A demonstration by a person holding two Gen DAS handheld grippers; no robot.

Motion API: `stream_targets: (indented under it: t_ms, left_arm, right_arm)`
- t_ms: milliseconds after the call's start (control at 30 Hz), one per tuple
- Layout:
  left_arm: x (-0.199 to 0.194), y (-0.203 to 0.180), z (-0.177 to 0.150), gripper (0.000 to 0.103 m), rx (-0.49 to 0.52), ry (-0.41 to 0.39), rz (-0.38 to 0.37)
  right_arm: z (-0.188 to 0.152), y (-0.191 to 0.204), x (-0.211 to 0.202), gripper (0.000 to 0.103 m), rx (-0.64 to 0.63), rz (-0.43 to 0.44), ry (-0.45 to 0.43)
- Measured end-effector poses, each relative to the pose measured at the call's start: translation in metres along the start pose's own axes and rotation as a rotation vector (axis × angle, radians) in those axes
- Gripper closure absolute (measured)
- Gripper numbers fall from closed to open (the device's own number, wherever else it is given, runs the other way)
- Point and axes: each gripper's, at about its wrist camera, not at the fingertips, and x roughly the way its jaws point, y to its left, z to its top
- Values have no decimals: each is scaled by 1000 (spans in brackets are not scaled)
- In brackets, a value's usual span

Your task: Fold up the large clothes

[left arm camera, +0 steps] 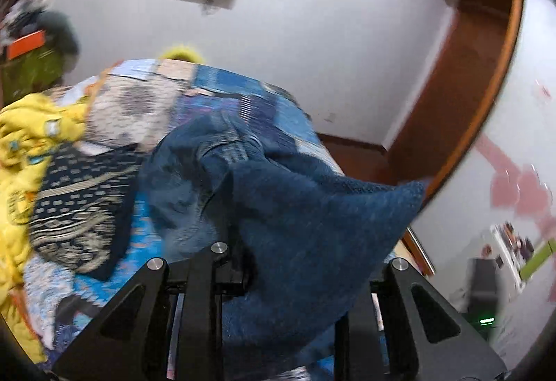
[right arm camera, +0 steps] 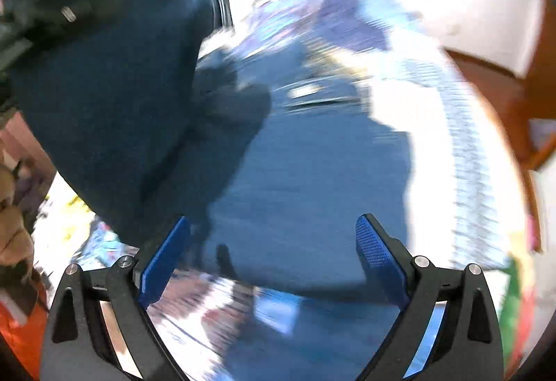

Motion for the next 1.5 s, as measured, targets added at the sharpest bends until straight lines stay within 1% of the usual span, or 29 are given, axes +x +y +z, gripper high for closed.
stream_targets:
  t_ms: [67,100,133,233,333,433,467,567,667,733,767,800,833,867,900,933,1000,1033,1067,1100,1133,1167,1200,1233,1267,1333,1367,1433,1500]
  left_arm:
    - [18,-21,-6,82,18,33,-30]
    - [27,-32,-9,82,26,50,-43]
    - [40,-46,-16,82,43,80,-57]
    - [68,-79,-40,82,118,155,-53]
    - [85,-99,-68,82,199,231,-71]
    - [100,-117,-110,82,288,355,-100]
    - [102,-118,-120,82,300,371,-102]
    - [100,-116,-127,82,294,368,-108]
    - [99,-109,-118,78,247,397,-129]
    - [93,-108,-113,75,246,413,-123]
    - [90,-108,-110,72,256,419,-115]
    - [87,-108,-108,66,265,423,-109]
    - [77,-108,-105,64,280,426,-111]
    - [71,-106,-101,59,281,417,-124]
    - [60,-102,-95,51,275,399,-145]
    - [55,-99,-92,47,272,388,-155]
    - [34,-89,-80,32,255,338,-166]
    - [23,-81,-73,28,239,304,-156]
    - [9,-71,-64,20,224,258,-138]
    - [0,-62,-57,14,217,223,-120]
    - [-6,-55,-53,12,214,199,-104]
    - [-16,-43,-47,8,218,159,-59]
    - [-18,-35,-45,6,223,146,-31]
    - [-20,-26,-43,5,233,134,11]
    - [-20,-13,-43,5,241,144,63]
    - [-16,2,-47,5,243,181,113]
    - [-10,13,-53,5,245,216,138]
    - [-1,28,-65,5,240,279,157]
    - [10,38,-83,5,244,348,174]
  right_arm:
    - [-9,-25,-21,2,46,-70,-34]
    - [-16,-41,-33,2,75,-115,-48]
    - [-18,-48,-38,2,91,-144,-50]
    - [-34,-72,-54,2,129,-203,-48]
    - [-44,-91,-54,2,169,-213,-31]
    - [-58,-106,-49,2,225,-208,5]
    - [-61,-110,-47,2,238,-209,14]
    - [-68,-118,-45,2,263,-215,25]
    - [-74,-121,-54,2,268,-219,26]
    - [-76,-120,-64,2,265,-227,18]
    - [-77,-118,-73,2,263,-230,8]
    - [-75,-117,-77,2,262,-231,-2]
    - [-74,-117,-80,2,260,-231,-13]
    - [-72,-116,-83,2,258,-230,-24]
    - [-69,-115,-85,2,254,-232,-34]
    - [-64,-114,-87,2,246,-236,-44]
    - [-55,-108,-89,2,228,-232,-67]
    - [-51,-105,-89,2,219,-226,-77]
    - [-47,-101,-89,2,210,-218,-87]
    - [-42,-97,-88,2,202,-208,-98]
    - [-37,-92,-87,2,195,-195,-109]
    - [-30,-85,-85,2,184,-177,-117]
    - [-25,-79,-83,2,172,-156,-123]
    - [-21,-74,-80,2,163,-139,-126]
    - [-16,-68,-76,2,150,-117,-127]
    - [-8,-56,-63,2,121,-72,-119]
    - [-5,-52,-54,2,110,-50,-108]
    - [-3,-47,-36,2,104,-15,-70]
    - [-2,-49,-16,2,109,-4,-21]
